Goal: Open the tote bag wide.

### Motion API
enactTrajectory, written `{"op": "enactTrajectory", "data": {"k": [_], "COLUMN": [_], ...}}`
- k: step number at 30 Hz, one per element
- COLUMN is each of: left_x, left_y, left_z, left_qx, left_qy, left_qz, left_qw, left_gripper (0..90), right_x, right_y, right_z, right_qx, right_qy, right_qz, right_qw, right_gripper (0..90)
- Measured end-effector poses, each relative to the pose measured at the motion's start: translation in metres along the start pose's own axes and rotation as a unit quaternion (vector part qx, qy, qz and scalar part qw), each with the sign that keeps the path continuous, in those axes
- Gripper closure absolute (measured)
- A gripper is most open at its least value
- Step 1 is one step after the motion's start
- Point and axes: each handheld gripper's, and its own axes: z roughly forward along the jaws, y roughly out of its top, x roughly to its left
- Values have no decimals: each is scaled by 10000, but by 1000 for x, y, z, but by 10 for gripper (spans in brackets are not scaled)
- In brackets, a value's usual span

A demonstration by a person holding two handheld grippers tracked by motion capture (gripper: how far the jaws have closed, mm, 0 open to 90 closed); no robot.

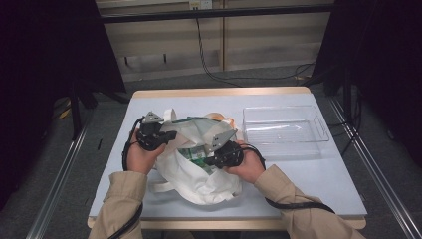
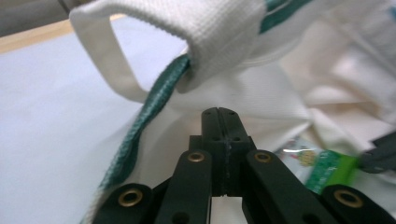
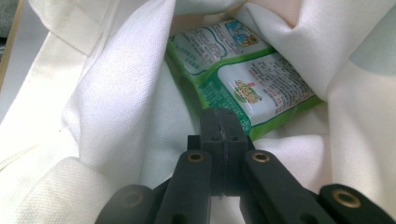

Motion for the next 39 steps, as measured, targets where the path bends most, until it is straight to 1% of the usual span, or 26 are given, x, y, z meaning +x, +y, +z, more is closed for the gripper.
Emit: {"op": "enactTrajectory", "data": {"k": [3, 4, 6, 8, 10, 12, 15, 16, 19, 20, 22, 23, 24, 25, 26, 27, 28, 29, 31, 32, 33, 34, 35, 37, 38, 39], "left_x": [8, 11, 16, 20, 26, 30, 33, 35, 34, 32, 26, 23, 19, 14, 8, 3, -1, -6, -12, -13, -14, -17, -17, -18, -19, -20], "left_y": [0, -1, -2, -4, -6, -9, -13, -14, -14, -13, -11, -10, -9, -8, -6, -5, -5, -5, -6, -7, -8, -10, -12, -16, -17, -18], "left_z": [7, 9, 15, 19, 24, 28, 33, 34, 31, 29, 23, 21, 18, 15, 12, 9, 7, 5, 2, 1, 1, 2, 2, 4, 5, 6], "left_qx": [32, 90, 116, 163, 246, 239, 262, 292, 296, 278, 263, 275, 275, 256, 240, 246, 290, 299, 336, 318, 356, 357, 418, 460, 503, 539], "left_qy": [78, 72, 113, 117, 119, 103, 85, 44, 13, 16, -100, -135, -167, -203, -247, -313, -380, -392, -346, -388, -390, -325, -279, -320, -216, -203], "left_qz": [-71, -32, -96, -150, -140, -236, -300, -284, -307, -314, -269, -232, -206, -206, -164, -135, -95, -102, -75, -78, -99, -178, -93, -116, -58, -64], "left_qw": [9999, 9999, 9998, 9997, 9995, 9994, 9992, 9992, 9991, 9991, 9992, 9993, 9993, 9993, 9993, 9991, 9988, 9987, 9988, 9987, 9986, 9987, 9987, 9984, 9985, 9983], "left_gripper": [900, 900, 900, 900, 900, 900, 900, 900, 900, 900, 898, 867, 821, 751, 687, 650, 620, 571, 515, 501, 492, 481, 459, 440, 431, 416], "right_x": [0, 0, 0, 0, 0, 0, 0, 0, -1, 0, 3, 5, 6, 8, 9, 10, 12, 14, 17, 18, 19, 20, 22, 24, 26, 28], "right_y": [0, 0, -1, -2, -2, -3, -3, -3, -3, -2, 1, 2, 3, 4, 5, 7, 8, 10, 13, 15, 16, 17, 19, 21, 23, 23], "right_z": [0, 0, 1, 1, 2, 2, 2, 2, 2, 1, 0, -1, -1, -1, 0, 1, 1, 2, 3, 4, 4, 4, 4, 5, 5, 6], "right_qx": [18, 14, 15, -7, -9, -14, -14, -26, -74, -75, -117, -128, -141, -153, -162, -157, -166, -173, -196, -220, -240, -265, -293, -323, -329, -304], "right_qy": [-5, -6, 12, 16, 21, 26, 33, 43, -20, -30, -88, -88, -47, -25, -1, 23, 46, 22, 56, 60, 83, 98, 118, 200, 211, 251], "right_qz": [-21, -33, -6, 14, 22, 31, 29, 54, 150, 164, 145, 154, 124, 178, 139, 93, 116, 68, 53, 56, 29, -9, 40, -31, -11, -83], "right_qw": [10000, 10000, 10000, 10000, 10000, 10000, 10000, 10000, 9999, 9998, 9998, 9998, 9998, 9997, 9998, 9998, 9998, 9998, 9998, 9997, 9997, 9996, 9995, 9993, 9992, 9992], "right_gripper": [900, 900, 900, 900, 900, 900, 900, 900, 900, 897, 884, 878, 859, 851, 848, 838, 825, 811, 816, 816, 817, 816, 815, 821, 828, 826]}}
